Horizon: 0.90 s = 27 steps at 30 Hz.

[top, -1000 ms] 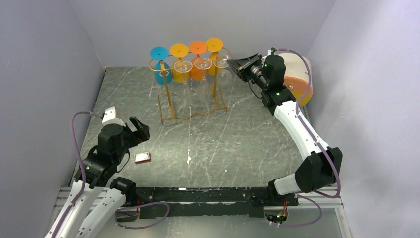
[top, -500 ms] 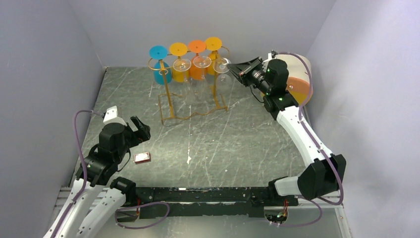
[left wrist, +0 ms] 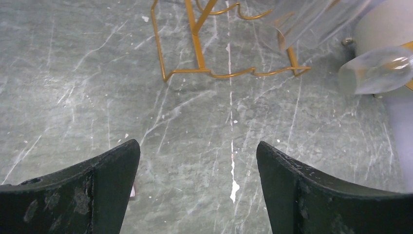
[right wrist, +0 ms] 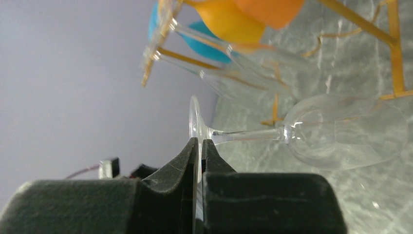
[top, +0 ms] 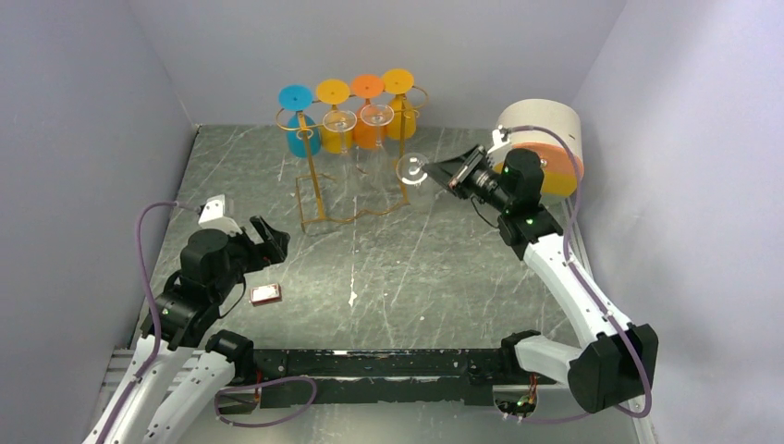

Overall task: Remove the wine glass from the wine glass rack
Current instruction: Place the wine glass at the center of the board.

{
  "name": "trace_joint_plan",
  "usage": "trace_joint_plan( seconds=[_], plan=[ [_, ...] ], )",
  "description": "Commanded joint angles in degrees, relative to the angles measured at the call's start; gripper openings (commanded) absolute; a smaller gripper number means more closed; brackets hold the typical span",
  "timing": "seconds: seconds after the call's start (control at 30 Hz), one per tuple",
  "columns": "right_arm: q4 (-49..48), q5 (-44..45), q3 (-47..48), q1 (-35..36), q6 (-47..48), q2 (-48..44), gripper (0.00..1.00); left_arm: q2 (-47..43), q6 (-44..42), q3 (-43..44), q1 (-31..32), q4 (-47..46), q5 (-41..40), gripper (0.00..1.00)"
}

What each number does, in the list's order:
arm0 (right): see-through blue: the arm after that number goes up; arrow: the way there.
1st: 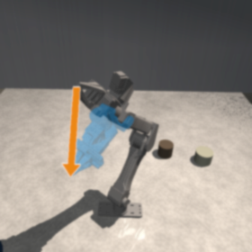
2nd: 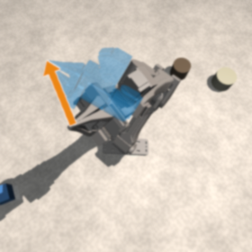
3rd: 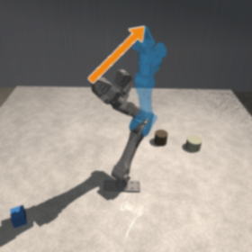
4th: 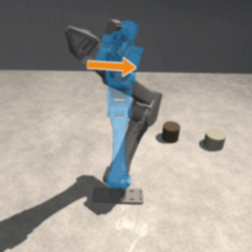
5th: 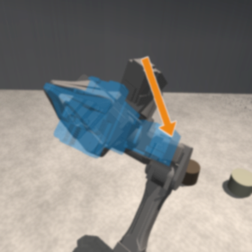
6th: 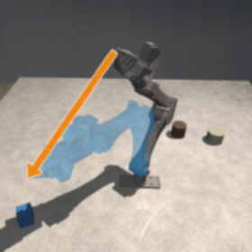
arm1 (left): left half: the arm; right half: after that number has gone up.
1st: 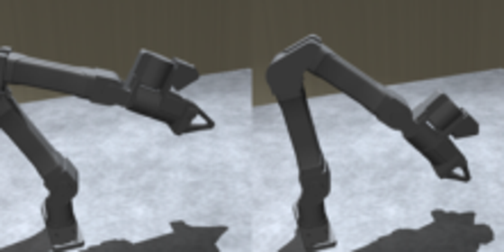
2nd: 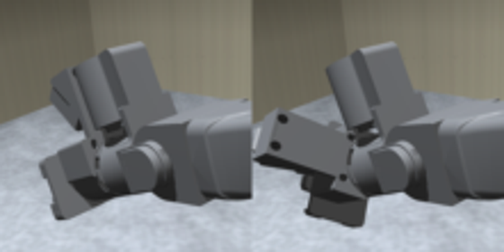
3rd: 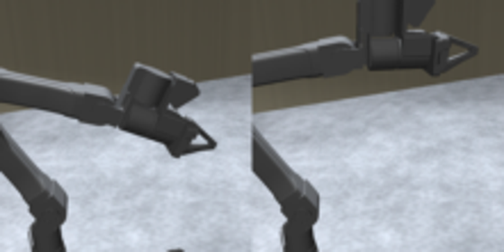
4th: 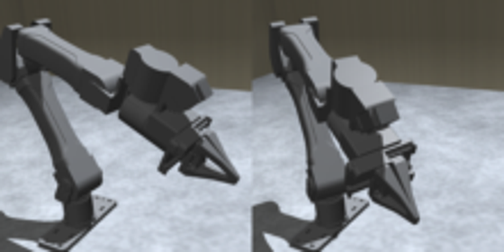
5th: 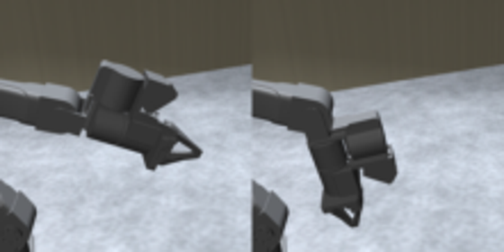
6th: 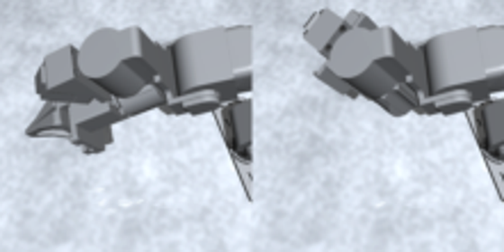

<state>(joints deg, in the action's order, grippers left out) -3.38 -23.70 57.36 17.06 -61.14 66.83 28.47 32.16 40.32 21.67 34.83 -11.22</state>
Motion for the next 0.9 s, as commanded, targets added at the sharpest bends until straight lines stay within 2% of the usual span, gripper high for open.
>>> trace_joint_plan(
  seconds=[0.0, 0.1, 0.17, 0.37, 0.67, 0.7, 0.73, 0.87],
  plan=[
    [-2.79, -5.29, -5.62, 0.2, 4.93, -3.63, 0.0, -0.41, -2.14, -0.49, -0.75, -4.11, 5.2, 0.93],
    [-2.98, -8.82, -7.91, 0.31, 5.98, -3.54, 0.0, -1.12, -0.36, -1.87, -0.76, -6.15, 7.84, 0.93],
    [-2.91, -10.07, -8.7, 0.85, 6.79, -3.29, 0.0, -1.6, 1.32, -3.09, -0.75, -9.12, 12.52, 0.94],
    [-4.69, -9.96, -14.16, 4.0, 8.0, -3.56, 0.0, 0.52, 6.03, -7.31, -0.75, -17.82, 24.4, 0.94],
    [-6.16, -11.46, -15.53, 6.37, 9.5, -1.2, 0.0, 3.34, 7.76, -9.99, -0.75, -26.18, 35.29, 0.94],
    [-6.26, -11.59, -15.65, 6.88, 9.82, -1.04, 0.0, 4.06, 7.93, -10.38, -0.75, -27.51, 36.94, 0.98],
    [-6.36, -11.58, -15.82, 7.27, 10.12, -0.95, 0.0, 4.9, 8.29, -10.73, -0.75, -29.21, 38.86, 0.94],
    [-10.14, -12.86, -18.22, 8.15, 10.79, -1.4, 0.0, 10.11, 10.3, -12.78, -0.44, -37.56, 46.09, 0.9]
  ],
)
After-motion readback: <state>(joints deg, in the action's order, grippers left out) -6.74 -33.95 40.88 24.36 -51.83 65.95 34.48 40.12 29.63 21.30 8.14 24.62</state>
